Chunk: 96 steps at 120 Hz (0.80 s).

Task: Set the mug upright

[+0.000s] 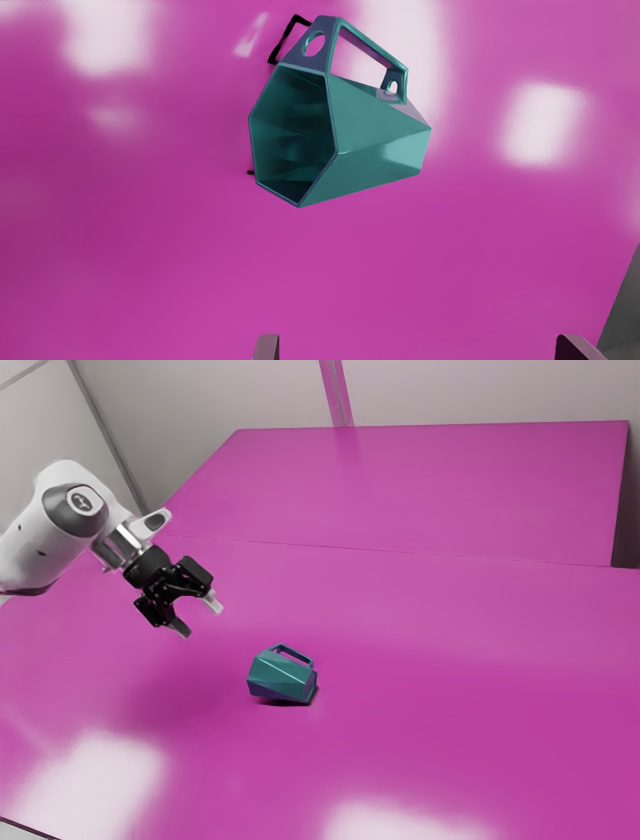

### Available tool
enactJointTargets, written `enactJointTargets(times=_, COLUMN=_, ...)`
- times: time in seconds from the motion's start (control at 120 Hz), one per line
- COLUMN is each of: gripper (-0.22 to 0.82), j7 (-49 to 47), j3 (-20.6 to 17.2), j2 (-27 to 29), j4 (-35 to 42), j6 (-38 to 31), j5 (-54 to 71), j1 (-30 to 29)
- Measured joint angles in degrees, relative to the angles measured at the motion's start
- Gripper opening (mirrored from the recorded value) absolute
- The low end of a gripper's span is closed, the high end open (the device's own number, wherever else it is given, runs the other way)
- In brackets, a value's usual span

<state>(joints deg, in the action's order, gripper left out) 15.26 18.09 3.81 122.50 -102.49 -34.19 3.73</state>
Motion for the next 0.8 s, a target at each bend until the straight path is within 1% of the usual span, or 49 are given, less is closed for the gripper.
enactJointTargets(times=0.067, gripper=0.6, j7=2.84, j3=0.01, j2=-2.15, j4=0.66, j6=-1.62, j5=-3.97, j1=-0.59)
enactJointTargets(times=0.25, gripper=0.6, j7=10.44, j3=0.09, j2=-10.8, j4=0.76, j6=-4.3, j5=-12.37, j1=-2.45)
enactJointTargets(times=0.333, gripper=0.6, j7=13.55, j3=0.07, j2=-13.3, j4=0.44, j6=-4.95, j5=-15.33, j1=-3.22)
enactJointTargets(times=0.642, gripper=0.6, j7=21.96, j3=-0.52, j2=-16.45, j4=0.66, j6=-4.69, j5=-24.45, j1=-3.28)
enactJointTargets(times=0.8, gripper=0.6, j7=24.85, j3=-1.94, j2=-18.06, j4=0.62, j6=-4.55, j5=-27.33, j1=-3.2)
